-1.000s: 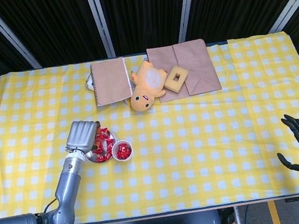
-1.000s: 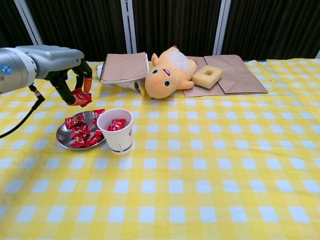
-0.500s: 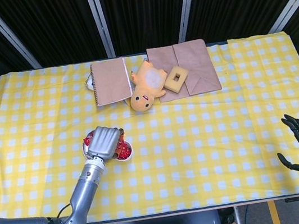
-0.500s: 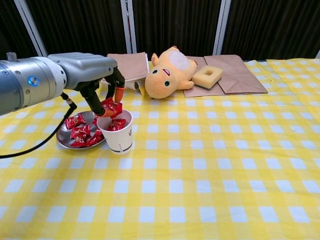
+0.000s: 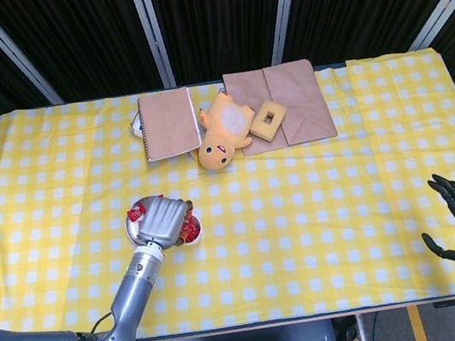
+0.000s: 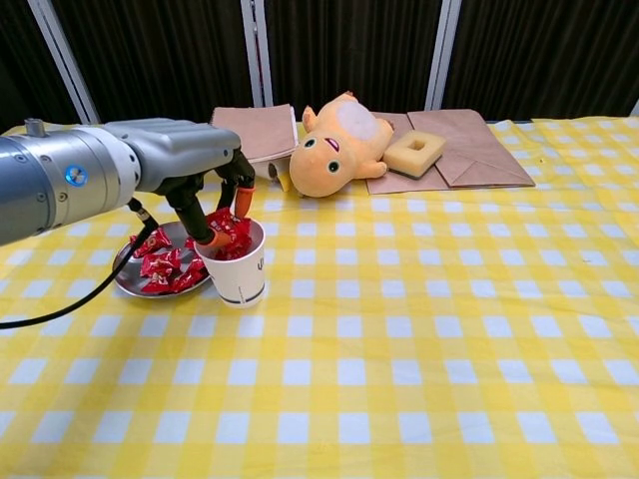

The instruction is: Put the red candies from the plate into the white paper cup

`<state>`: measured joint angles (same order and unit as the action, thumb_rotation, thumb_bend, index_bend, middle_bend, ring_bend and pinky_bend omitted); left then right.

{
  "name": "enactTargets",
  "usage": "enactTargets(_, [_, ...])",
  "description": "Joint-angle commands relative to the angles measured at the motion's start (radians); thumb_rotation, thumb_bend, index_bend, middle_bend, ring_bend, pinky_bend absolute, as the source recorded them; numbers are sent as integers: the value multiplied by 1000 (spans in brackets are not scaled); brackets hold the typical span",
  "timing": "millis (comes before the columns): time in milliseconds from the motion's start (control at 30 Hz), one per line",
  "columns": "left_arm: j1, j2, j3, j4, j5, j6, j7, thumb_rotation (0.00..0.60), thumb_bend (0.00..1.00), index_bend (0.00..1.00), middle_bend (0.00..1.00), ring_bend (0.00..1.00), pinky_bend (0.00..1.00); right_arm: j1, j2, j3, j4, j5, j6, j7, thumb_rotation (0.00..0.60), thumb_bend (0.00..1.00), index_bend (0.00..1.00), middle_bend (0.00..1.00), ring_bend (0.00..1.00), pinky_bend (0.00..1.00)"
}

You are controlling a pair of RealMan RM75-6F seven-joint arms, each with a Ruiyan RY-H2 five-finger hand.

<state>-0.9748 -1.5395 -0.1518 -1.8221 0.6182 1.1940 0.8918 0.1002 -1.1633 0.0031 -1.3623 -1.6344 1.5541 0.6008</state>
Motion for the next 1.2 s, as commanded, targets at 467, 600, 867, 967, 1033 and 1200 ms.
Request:
enactTargets(467, [11, 33, -6, -7, 31, -14, -54, 600, 298, 410, 416, 935, 954, -1, -1, 0, -1, 0, 0, -5, 600, 423, 0, 0, 0, 0])
enactTargets(600, [11, 34, -4, -8, 31, -17, -59, 600, 282, 401, 413, 935, 954, 0, -1, 0, 0, -1, 1, -4, 600, 423, 0, 0, 0, 0])
enactTargets(867, [9, 33, -7, -11, 36, -23, -73, 600, 240, 361, 365, 935, 954, -1, -1, 0, 1, 0, 3, -1, 600, 424, 0, 0, 0, 0])
enactTargets(967, [11, 34, -9, -13, 45, -22, -84, 600, 231, 342, 355, 935, 954, -1, -1, 0, 2, -1, 3, 0, 600, 424, 0, 0, 0, 0])
enactTargets(1033, [13, 37, -10, -15, 49, -20, -88, 600, 231, 334, 354, 935, 954, -1, -1, 0, 2, -1, 4, 0, 600, 424, 0, 0, 0, 0])
enactTargets(1200, [24, 56, -3, -7, 62, -2, -89, 600, 231, 333, 357, 935, 954, -2, -1, 0, 2, -2, 5, 0, 600, 424, 0, 0, 0, 0])
